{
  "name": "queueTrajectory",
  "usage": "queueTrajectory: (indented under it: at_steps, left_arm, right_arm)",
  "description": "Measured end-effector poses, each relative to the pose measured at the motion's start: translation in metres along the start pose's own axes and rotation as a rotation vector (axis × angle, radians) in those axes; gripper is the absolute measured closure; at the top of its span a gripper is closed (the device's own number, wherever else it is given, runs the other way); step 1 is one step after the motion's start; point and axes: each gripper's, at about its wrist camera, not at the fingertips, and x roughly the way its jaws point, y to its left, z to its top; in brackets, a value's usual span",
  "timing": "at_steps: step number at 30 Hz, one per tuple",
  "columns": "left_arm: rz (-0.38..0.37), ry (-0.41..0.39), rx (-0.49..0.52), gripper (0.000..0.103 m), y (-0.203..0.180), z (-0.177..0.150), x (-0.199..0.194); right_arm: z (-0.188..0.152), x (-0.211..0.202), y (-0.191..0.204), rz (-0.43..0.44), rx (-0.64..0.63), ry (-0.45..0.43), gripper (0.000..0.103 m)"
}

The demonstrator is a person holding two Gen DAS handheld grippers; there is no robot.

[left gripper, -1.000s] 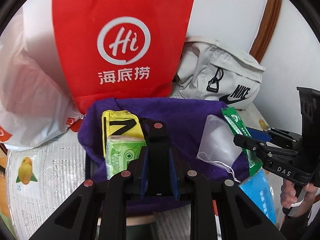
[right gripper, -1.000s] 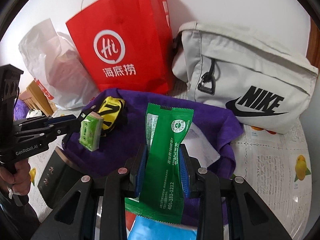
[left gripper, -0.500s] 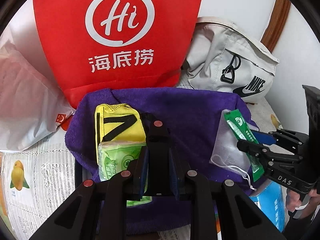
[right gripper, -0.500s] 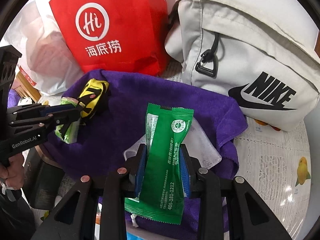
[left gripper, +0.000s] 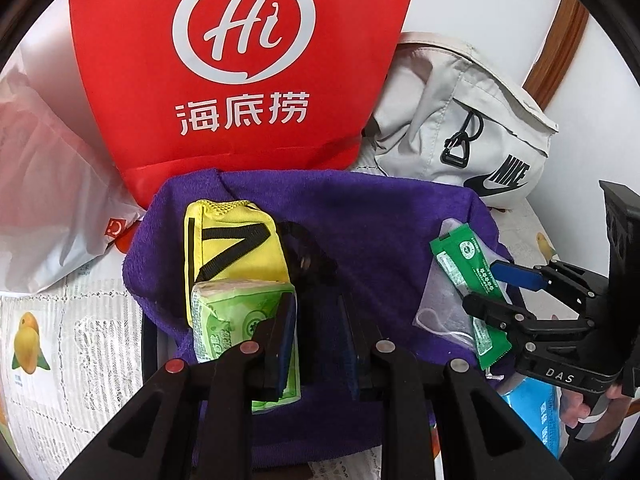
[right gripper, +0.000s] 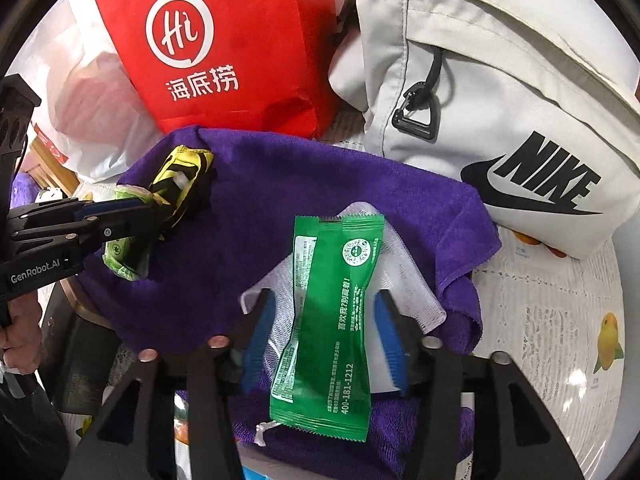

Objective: Organize soft objects
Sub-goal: 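Open both tools to release the strap piece and sachet on the towel, then grasp the second black strap piece with the left tool while the right tool approaches the white gloves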

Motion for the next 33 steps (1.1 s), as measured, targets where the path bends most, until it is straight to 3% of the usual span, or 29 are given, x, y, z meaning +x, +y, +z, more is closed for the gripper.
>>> queueTrajectory:
  at_steps: [7, 19, 33]
  left_arm:
    - [-0.001, -0.015, -0.004, 0.061, -0.002, -0.001, -0.014]
    - [0.043, -0.078, 0.004, 0.058, -0.012, -0.028, -0.081]
    - [0.091, -0.077, -0.039, 0.053, -0.016, -0.119, -0.138]
  right_arm:
    - [0.001, -0.021, -0.001, 0.0, 0.026, -0.033, 0.045]
    - [-0.027, -0.092, 0.015, 0.011, 0.044, -0.108, 0.045]
    - [-0.111, -0.139, 0.051, 0.1, 0.041, -0.126, 0.045]
